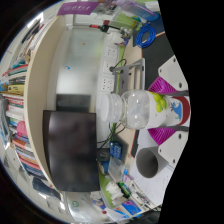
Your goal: Pour water
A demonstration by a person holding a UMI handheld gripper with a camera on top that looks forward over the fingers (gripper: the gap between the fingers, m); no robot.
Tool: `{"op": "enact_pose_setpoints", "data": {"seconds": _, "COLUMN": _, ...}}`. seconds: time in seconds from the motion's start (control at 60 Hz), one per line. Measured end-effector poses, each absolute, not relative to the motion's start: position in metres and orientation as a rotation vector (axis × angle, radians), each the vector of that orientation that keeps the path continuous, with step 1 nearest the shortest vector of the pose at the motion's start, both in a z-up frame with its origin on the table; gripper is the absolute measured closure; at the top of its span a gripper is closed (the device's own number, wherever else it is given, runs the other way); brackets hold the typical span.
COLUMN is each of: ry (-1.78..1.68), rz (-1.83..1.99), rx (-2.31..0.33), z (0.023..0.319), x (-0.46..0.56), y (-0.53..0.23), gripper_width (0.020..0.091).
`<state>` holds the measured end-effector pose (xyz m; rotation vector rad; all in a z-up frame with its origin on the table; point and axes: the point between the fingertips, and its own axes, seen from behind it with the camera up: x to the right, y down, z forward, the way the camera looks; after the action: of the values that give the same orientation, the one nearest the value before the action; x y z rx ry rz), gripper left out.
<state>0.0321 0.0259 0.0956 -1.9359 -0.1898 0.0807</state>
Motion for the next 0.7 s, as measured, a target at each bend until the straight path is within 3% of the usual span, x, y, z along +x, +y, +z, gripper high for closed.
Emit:
{"op": "enact_pose_setpoints", "data": {"seconds": 0.233, "ry": -0.16, "rz": 0.095, "rx": -1.93, "z": 0.061, "x": 0.036, "y": 0.035, "gripper_width": 0.0698}}
{"op": "enact_pose_setpoints", "data": {"seconds": 0.4, "ry": -0.144, "rz": 0.069, "rx": -1.902, "z": 0.063, "x": 0.039, "y": 0.037, "gripper_width": 0.0676}}
{"op": "enact_pose_setpoints", "data": {"seconds": 0.55, "ry": -0.149, "rz": 0.052, "rx": -1.946, "z": 0.059, "x": 0.04, "y": 0.035, "gripper_width": 0.056}}
{"op": "enact_pose_setpoints", "data": {"seconds": 0.7, "ry": -0.05, "rz": 0.04, "rx": -2.03, "z": 0.058, "x": 0.049, "y": 0.001, "gripper_width": 0.0356}}
